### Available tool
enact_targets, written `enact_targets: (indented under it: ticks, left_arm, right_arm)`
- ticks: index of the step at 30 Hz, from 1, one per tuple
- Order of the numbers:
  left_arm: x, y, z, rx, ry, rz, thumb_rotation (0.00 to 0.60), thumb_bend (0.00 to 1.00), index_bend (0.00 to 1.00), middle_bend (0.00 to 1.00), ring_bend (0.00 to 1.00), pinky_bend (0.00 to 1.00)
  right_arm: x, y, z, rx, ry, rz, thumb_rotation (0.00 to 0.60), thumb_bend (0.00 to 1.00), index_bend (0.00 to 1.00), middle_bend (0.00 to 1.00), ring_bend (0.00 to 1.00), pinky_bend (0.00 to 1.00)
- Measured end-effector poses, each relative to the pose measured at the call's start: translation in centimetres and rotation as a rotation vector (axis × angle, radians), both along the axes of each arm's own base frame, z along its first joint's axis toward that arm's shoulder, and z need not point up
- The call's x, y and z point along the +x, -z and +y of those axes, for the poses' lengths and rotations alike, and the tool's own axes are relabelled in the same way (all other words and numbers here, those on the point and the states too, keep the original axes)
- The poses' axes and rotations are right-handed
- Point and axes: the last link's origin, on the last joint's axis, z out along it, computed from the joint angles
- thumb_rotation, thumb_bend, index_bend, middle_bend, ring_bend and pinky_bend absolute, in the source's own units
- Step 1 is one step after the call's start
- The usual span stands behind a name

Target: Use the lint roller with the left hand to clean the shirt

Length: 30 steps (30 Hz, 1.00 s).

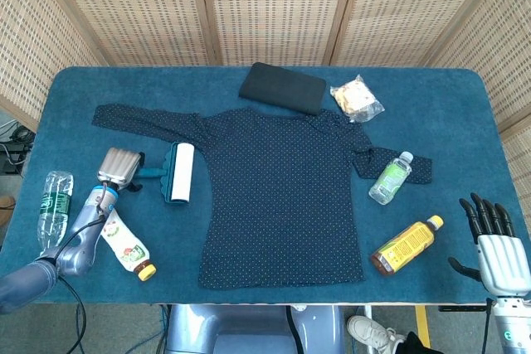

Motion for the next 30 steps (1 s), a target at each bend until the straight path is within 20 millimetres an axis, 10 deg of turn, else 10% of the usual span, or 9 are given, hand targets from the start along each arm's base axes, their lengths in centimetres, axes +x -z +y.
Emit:
enact_targets:
  ticks: [6,19,30]
  left_arm:
    - [-0.2,0.4,0.1,-0.009,-0.01,0.004,0.6,0.27,0.43,0.75,0.6,0.59]
    - [-0.1,1.1,-0.2,-0.024,-0.004,0.009,0.6,0.72,0.68,0.75,0.6,0.59]
    - [0.5,-0.4,-0.3,0.004,0.031,0.011,0.6,0.78,0.84,0.75,0.6,0.58]
  right_arm:
    - [-0.1,0.1,0.0,0.001,0.001,0.003,0.6,0.09,0.0,0.0,0.0,0.0]
    - [0.0,0.0,0.0,-0.002,-0.003,0.0,0.6,0.09,0.0,0.0,0.0,0.0]
    - [0.4,-0.2,0.1,-0.007,-0.018,-0.011,0.6,0.09,0.0,0.0,0.0,0.0]
